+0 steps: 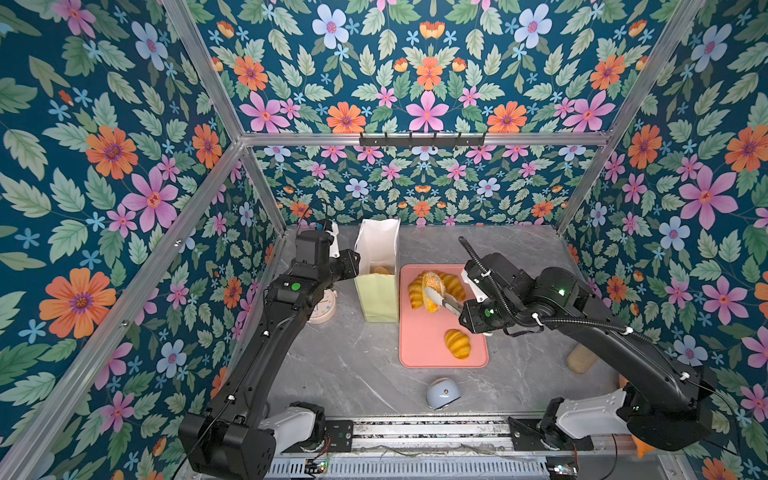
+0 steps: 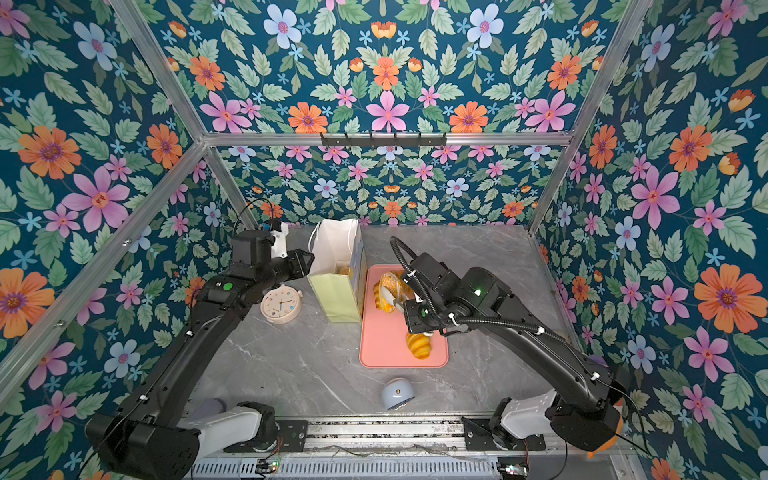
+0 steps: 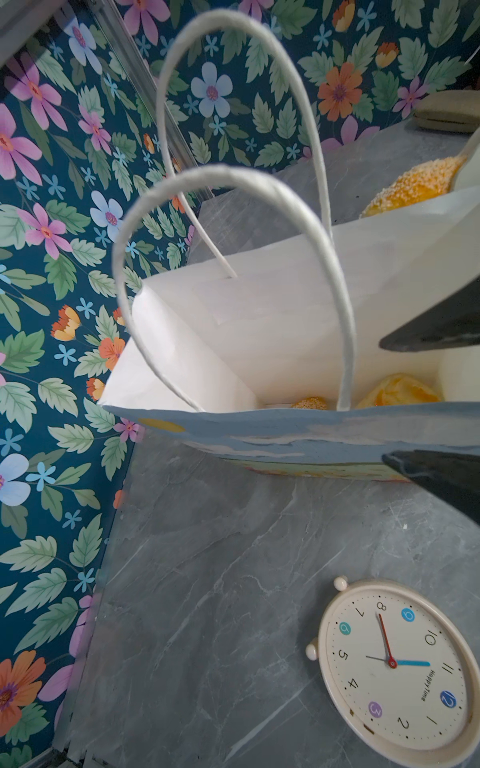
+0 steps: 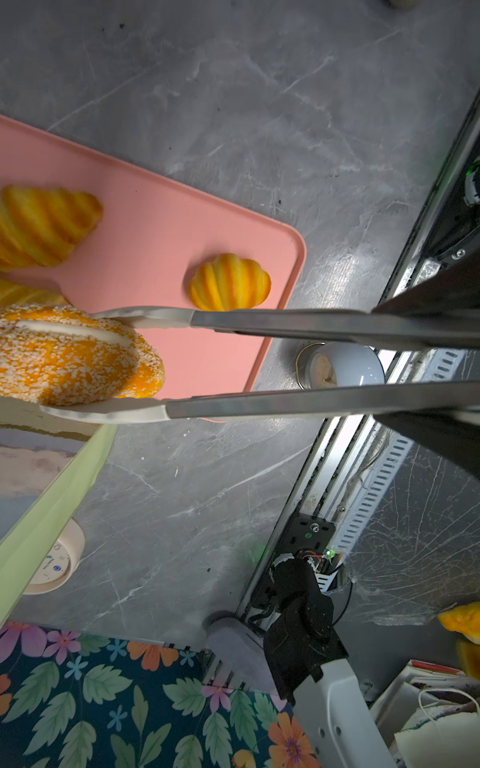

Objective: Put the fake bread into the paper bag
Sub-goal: 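Pinch the orange bun with the tongs and lift it off the tray, then carry the orange bun with the tongs into the bag held by left gripper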

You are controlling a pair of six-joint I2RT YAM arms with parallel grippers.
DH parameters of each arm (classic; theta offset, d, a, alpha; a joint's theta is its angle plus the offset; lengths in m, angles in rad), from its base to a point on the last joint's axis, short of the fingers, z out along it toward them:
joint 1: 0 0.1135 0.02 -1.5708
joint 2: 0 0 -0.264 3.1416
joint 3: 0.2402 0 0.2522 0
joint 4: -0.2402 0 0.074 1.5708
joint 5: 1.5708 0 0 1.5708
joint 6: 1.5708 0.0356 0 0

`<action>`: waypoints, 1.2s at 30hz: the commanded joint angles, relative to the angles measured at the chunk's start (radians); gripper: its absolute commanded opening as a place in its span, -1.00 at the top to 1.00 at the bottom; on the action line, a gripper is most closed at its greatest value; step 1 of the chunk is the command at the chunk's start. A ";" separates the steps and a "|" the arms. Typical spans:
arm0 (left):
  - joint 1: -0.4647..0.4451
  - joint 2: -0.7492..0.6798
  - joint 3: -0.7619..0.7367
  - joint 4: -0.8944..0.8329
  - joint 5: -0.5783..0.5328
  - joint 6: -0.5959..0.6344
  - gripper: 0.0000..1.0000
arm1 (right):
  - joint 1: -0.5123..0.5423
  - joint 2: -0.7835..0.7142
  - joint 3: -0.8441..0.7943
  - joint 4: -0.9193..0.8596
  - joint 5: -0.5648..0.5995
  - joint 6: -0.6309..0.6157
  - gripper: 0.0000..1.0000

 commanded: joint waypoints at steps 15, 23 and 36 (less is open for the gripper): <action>0.001 0.009 0.064 -0.026 -0.049 0.029 0.10 | -0.024 0.055 0.365 -0.068 0.015 -0.119 0.39; 0.001 0.018 0.067 -0.024 -0.062 0.028 0.11 | -0.024 0.104 0.475 -0.021 -0.096 -0.141 0.40; 0.001 0.021 0.055 -0.017 -0.049 0.027 0.12 | -0.023 0.218 0.587 0.017 -0.238 -0.144 0.41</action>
